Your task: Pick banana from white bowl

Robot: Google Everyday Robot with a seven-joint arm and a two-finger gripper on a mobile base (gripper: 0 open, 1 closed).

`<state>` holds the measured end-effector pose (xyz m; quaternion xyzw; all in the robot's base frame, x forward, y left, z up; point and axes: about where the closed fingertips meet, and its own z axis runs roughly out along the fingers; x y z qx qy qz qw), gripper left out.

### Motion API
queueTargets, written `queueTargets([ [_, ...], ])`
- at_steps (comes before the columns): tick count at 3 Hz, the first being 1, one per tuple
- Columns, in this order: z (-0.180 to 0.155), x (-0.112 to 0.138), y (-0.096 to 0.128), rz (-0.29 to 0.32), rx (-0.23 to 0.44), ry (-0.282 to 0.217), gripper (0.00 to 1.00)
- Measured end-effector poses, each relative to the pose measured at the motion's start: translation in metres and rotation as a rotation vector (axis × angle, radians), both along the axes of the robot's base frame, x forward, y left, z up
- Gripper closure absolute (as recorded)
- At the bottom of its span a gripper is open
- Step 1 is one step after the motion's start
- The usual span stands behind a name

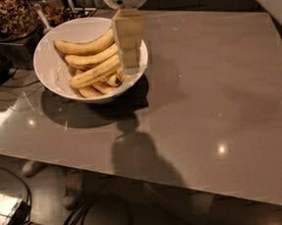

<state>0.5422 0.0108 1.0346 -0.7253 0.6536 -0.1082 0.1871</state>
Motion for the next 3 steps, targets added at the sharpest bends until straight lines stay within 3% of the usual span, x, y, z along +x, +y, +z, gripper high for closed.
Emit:
queueTargets([
  [1, -0.017, 0.013, 0.027, 0.021, 0.002, 0.045, 0.00],
  [2, -0.038, 0.021, 0.047, 0.043, -0.002, 0.097, 0.07],
  [3, -0.059, 0.029, 0.055, 0.049, -0.005, 0.143, 0.13],
])
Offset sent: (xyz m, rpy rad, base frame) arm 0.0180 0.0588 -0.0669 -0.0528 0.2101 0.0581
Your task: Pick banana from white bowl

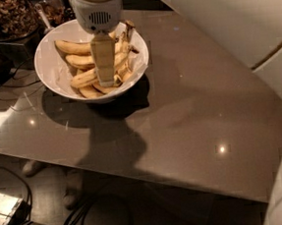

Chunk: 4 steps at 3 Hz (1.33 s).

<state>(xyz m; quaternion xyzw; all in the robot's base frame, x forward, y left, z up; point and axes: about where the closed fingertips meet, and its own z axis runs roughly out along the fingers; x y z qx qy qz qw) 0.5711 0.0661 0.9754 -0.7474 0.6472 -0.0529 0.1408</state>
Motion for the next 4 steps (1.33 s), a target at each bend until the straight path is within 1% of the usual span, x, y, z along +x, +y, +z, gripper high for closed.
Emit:
queueTargets([
  [1, -0.019, 0.008, 0.007, 0.016, -0.017, 0.034, 0.17],
  [2, -0.034, 0.014, 0.014, 0.035, -0.028, 0.062, 0.27],
  [3, -0.044, 0.018, 0.021, 0.046, -0.035, 0.085, 0.30],
  [4, -0.053, 0.023, 0.026, 0.051, -0.041, 0.102, 0.36],
])
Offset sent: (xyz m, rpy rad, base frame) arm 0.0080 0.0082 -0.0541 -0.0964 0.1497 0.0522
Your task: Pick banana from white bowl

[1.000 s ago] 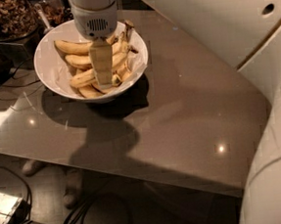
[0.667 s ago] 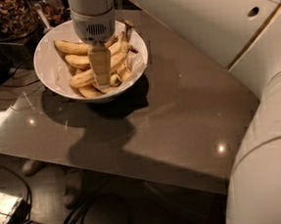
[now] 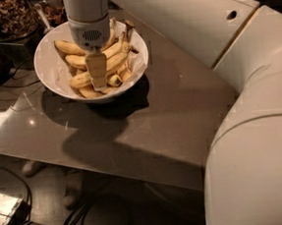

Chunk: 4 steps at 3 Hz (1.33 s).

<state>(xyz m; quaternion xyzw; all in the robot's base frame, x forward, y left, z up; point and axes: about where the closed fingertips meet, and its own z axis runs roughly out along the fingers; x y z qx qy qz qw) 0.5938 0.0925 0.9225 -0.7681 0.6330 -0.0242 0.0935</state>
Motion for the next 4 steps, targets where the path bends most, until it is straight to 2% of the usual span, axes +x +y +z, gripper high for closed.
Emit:
queueTargets([
  [2, -0.021, 0.006, 0.006, 0.003, -0.019, 0.039, 0.37],
  [4, -0.025, 0.006, 0.004, 0.000, -0.032, 0.034, 0.80],
])
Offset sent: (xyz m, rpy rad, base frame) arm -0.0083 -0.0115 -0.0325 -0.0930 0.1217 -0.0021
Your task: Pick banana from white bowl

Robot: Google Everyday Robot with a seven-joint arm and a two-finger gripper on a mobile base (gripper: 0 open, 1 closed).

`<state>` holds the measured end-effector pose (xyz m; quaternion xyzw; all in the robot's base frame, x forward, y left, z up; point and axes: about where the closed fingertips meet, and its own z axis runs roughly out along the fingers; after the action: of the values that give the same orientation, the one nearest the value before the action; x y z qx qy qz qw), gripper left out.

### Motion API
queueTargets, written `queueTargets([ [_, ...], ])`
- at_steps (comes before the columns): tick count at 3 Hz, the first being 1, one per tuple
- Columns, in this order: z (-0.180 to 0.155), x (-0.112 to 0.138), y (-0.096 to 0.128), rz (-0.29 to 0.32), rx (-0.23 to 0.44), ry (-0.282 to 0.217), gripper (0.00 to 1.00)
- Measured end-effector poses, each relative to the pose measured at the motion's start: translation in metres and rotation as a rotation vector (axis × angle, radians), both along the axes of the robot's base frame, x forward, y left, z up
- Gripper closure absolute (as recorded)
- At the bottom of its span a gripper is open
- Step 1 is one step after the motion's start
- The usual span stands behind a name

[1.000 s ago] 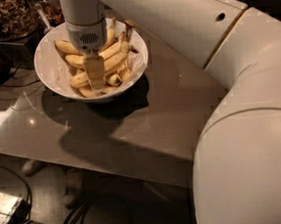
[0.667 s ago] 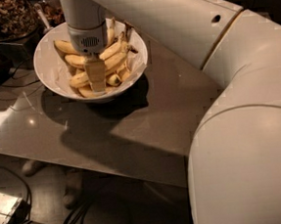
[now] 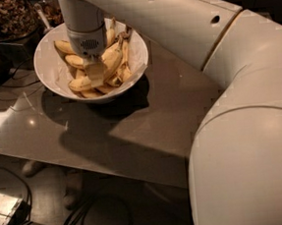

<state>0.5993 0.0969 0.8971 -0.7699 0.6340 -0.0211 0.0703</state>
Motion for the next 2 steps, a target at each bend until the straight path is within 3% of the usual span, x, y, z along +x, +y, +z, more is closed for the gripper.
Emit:
queueTargets([
  [1, 0.000, 0.000, 0.000, 0.000, 0.000, 0.000, 0.99],
  [2, 0.019, -0.007, -0.004, -0.003, 0.062, -0.039, 1.00],
])
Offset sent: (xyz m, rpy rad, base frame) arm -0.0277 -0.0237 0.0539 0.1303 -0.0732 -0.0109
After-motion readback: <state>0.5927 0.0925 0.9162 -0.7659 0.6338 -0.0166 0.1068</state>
